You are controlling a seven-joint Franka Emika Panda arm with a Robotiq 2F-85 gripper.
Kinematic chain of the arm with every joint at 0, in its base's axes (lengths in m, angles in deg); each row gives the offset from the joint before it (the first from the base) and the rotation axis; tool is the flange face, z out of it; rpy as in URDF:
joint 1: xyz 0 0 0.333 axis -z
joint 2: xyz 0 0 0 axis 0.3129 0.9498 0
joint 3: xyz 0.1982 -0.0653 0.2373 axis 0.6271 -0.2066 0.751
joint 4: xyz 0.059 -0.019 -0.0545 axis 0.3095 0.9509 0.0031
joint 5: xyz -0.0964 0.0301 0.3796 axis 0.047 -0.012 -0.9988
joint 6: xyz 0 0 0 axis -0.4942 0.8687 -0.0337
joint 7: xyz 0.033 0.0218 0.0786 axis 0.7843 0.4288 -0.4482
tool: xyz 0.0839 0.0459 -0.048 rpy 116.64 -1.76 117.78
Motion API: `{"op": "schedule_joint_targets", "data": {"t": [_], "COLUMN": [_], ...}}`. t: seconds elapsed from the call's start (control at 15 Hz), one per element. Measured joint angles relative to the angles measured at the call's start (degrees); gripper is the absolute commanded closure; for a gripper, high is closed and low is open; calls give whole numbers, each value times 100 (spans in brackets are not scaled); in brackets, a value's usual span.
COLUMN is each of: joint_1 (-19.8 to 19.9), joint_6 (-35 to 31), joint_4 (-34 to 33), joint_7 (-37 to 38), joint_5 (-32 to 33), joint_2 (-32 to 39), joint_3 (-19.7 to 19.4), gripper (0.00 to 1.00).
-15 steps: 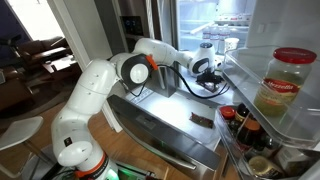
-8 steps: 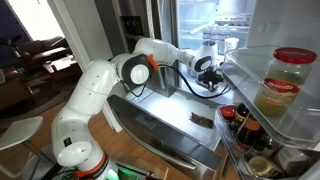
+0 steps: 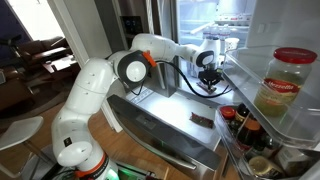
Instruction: Move the two brown packets forward
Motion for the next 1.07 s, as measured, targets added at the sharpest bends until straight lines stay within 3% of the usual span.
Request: {"op": "schedule_joint_targets", "data": {"t": [0.67, 1.07], "joint_1": [-45, 34], "joint_6": [1284, 1946], "joint_4": [279, 568], "joint_7": [-109, -787], "joint_5": [550, 591], "joint_2": [-628, -899], "joint_3": [-259, -287], "gripper": [99, 99]}}
